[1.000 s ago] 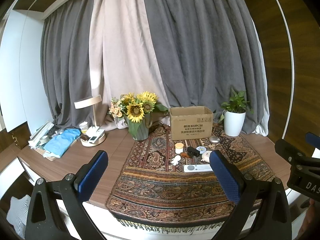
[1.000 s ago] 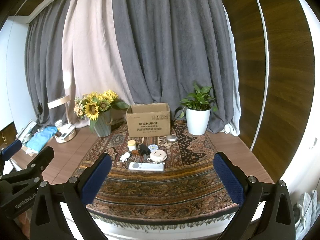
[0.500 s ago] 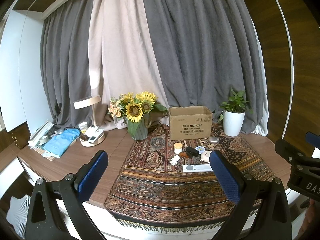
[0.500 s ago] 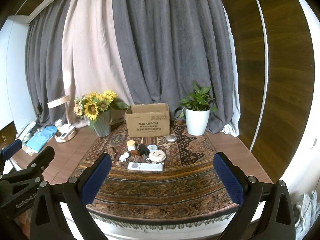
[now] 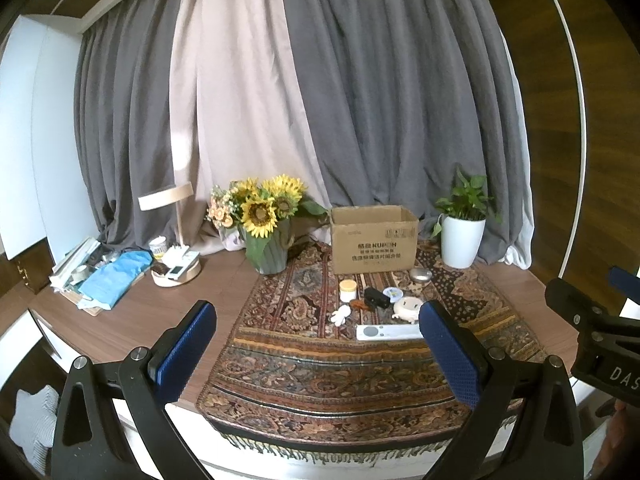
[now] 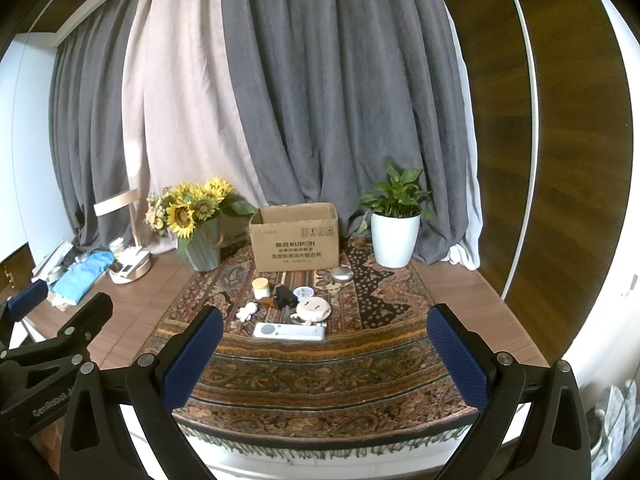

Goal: Organize rigid objects

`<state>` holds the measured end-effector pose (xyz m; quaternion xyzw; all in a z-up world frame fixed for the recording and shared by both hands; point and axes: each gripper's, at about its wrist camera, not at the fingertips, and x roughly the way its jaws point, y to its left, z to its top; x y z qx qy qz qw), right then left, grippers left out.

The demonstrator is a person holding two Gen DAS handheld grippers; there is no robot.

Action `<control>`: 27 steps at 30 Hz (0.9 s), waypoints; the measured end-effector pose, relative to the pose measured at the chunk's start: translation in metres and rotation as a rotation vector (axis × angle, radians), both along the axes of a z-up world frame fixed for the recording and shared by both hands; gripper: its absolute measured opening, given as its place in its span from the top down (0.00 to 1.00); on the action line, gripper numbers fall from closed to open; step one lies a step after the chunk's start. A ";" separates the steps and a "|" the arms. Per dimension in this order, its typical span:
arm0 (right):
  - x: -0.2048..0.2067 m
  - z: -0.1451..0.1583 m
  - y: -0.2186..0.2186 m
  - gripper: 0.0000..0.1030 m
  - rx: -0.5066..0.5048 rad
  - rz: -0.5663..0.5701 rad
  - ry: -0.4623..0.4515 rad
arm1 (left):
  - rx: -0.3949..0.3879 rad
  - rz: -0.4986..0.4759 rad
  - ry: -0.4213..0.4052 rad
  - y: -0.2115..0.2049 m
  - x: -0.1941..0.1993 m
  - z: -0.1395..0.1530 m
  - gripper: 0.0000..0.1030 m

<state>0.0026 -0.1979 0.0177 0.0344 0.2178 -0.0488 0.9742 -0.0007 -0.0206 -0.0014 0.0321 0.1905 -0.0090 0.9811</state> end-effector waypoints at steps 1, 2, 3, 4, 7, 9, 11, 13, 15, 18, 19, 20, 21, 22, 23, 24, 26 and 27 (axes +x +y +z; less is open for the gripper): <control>0.001 -0.002 -0.001 0.00 0.002 0.001 0.003 | 0.004 0.002 0.007 -0.001 0.003 -0.001 0.00; 0.002 -0.003 -0.002 0.00 0.008 0.004 0.007 | 0.011 0.004 0.018 -0.002 0.005 -0.005 0.00; 0.005 -0.005 -0.003 0.00 0.014 0.007 0.013 | 0.014 0.005 0.027 -0.002 0.010 -0.006 0.00; 0.007 -0.008 -0.003 0.00 0.019 0.009 0.021 | 0.016 0.005 0.039 -0.001 0.013 -0.008 0.00; 0.017 -0.017 -0.002 0.00 0.025 0.011 0.051 | 0.029 0.004 0.072 -0.003 0.027 -0.017 0.00; 0.027 -0.023 -0.001 0.00 0.025 0.013 0.072 | 0.042 0.000 0.091 -0.004 0.039 -0.023 0.00; 0.037 -0.030 -0.001 0.00 0.029 0.011 0.091 | 0.050 -0.006 0.101 -0.006 0.051 -0.029 0.00; 0.049 -0.039 -0.002 0.00 0.041 0.008 0.109 | 0.060 -0.017 0.115 -0.006 0.065 -0.036 0.00; 0.063 -0.047 -0.003 0.00 0.060 0.010 0.125 | 0.071 -0.024 0.124 -0.005 0.083 -0.043 0.00; 0.089 -0.060 -0.004 0.00 0.077 0.008 0.148 | 0.077 -0.051 0.133 -0.003 0.109 -0.053 0.00; 0.097 -0.063 -0.004 0.00 0.079 0.010 0.152 | 0.081 -0.059 0.135 -0.003 0.119 -0.055 0.00; 0.107 -0.067 -0.002 0.00 0.078 0.010 0.155 | 0.087 -0.068 0.139 -0.003 0.129 -0.058 0.00; 0.118 -0.070 -0.001 0.00 0.077 0.007 0.161 | 0.093 -0.080 0.142 -0.003 0.140 -0.060 0.00; 0.127 -0.072 -0.001 0.00 0.079 0.009 0.167 | 0.101 -0.093 0.146 -0.002 0.152 -0.064 0.00; 0.138 -0.075 0.000 0.00 0.077 0.012 0.172 | 0.109 -0.105 0.149 -0.003 0.162 -0.068 0.00; 0.148 -0.077 0.001 0.00 0.072 0.010 0.179 | 0.116 -0.114 0.156 -0.003 0.172 -0.072 0.00; 0.165 -0.084 0.004 0.00 0.065 0.002 0.190 | 0.127 -0.132 0.179 -0.003 0.190 -0.079 0.01; 0.175 -0.088 0.005 0.00 0.063 -0.006 0.201 | 0.130 -0.150 0.194 -0.002 0.202 -0.085 0.01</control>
